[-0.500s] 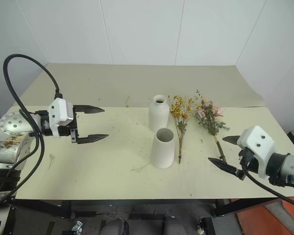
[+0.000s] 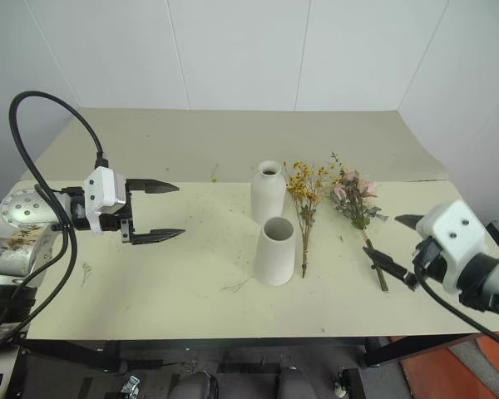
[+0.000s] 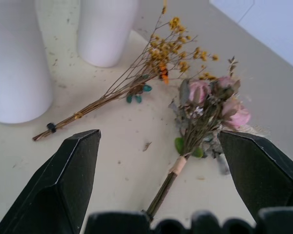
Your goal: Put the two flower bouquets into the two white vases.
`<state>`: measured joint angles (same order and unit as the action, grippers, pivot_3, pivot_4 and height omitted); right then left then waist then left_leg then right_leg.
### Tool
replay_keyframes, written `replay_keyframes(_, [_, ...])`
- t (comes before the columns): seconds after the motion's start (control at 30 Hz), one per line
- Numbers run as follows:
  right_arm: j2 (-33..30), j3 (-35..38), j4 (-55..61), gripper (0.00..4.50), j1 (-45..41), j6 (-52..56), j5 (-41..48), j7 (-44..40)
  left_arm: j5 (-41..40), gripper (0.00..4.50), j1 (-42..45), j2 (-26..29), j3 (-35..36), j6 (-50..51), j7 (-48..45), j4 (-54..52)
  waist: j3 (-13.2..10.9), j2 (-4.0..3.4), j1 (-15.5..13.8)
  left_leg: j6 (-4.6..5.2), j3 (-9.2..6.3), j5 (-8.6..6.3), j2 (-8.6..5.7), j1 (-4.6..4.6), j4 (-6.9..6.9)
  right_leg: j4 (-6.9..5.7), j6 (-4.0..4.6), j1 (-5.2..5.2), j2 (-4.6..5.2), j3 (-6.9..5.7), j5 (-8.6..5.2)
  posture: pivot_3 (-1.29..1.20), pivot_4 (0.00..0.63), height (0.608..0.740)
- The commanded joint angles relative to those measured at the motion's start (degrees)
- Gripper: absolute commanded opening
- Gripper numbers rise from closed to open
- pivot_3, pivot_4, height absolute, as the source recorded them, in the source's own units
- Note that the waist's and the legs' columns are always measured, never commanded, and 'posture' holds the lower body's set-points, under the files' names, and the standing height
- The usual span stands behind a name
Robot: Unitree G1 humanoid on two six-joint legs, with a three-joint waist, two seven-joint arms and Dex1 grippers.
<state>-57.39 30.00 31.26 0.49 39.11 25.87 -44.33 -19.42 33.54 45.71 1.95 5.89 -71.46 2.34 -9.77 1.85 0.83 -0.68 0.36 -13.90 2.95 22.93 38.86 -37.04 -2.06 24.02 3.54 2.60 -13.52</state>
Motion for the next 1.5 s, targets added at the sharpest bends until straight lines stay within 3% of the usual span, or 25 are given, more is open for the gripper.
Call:
replay_keyframes(0.03, [-4.05,-7.43,-6.39,4.47,-8.13,10.52,-1.53,4.54,-0.75,4.50,5.12,-2.89,-1.61,-1.54,-0.35,-0.23,0.03,0.06,-0.10,0.00,0.00,0.00,0.00,-0.01,0.03,0.02,-0.01,-0.02,0.00,-0.01,0.02,0.00,0.150,0.740])
replay_keyframes(0.2, [-2.36,-26.14,-22.25,4.47,-29.69,26.90,-5.64,9.35,1.69,4.50,14.18,-9.09,-6.95,-4.65,-2.40,3.91,0.05,0.09,-0.16,0.01,-0.01,0.01,-0.04,0.12,0.07,0.04,0.03,0.06,0.00,0.01,0.06,0.00,0.150,0.740])
replay_keyframes(0.37, [1.73,-38.38,-34.68,4.47,-42.20,29.11,-11.35,10.04,3.16,4.50,17.88,-11.54,-9.01,-8.18,-4.61,8.38,0.07,0.01,0.62,0.04,-0.02,0.00,-0.04,0.29,-0.04,0.07,0.05,0.31,-0.01,0.03,0.02,0.00,0.150,0.740])
replay_keyframes(0.77, [7.67,-44.47,-49.92,4.47,-50.48,24.94,-16.90,6.69,2.66,4.50,12.45,-9.91,-7.61,-8.03,-4.23,5.71,0.04,-0.04,0.04,0.05,-0.03,-0.01,-0.04,0.38,-0.01,0.12,0.03,0.36,0.00,0.02,0.01,0.00,0.150,0.740])
replay_keyframes(1.2, [11.45,-44.89,-56.98,0.22,-53.68,23.63,-20.51,5.88,2.65,4.50,9.12,-8.27,-6.91,-6.88,-2.55,2.78,0.03,-0.05,0.06,0.05,-0.03,-0.01,-0.03,0.37,-0.02,0.10,0.03,0.35,0.00,0.01,0.01,0.00,0.150,0.740])
replay_keyframes(1.37, [13.50,-39.78,-56.71,0.20,-54.78,21.18,-21.95,12.34,2.34,4.50,9.71,-8.39,-6.65,-6.94,-2.67,3.15,0.03,-0.05,0.06,0.05,-0.02,-0.01,-0.04,0.36,-0.02,0.09,0.03,0.35,0.00,0.02,0.01,0.00,0.150,0.740])
replay_keyframes(1.5, [20.32,-25.87,-53.36,0.20,-54.44,-3.38,-20.85,28.35,2.64,4.50,10.06,-8.25,-6.41,-7.00,-2.60,3.90,0.02,-0.08,0.45,0.05,-0.02,-0.01,-0.04,0.36,-0.05,0.07,0.03,0.39,0.00,0.04,0.01,0.00,0.150,0.740])
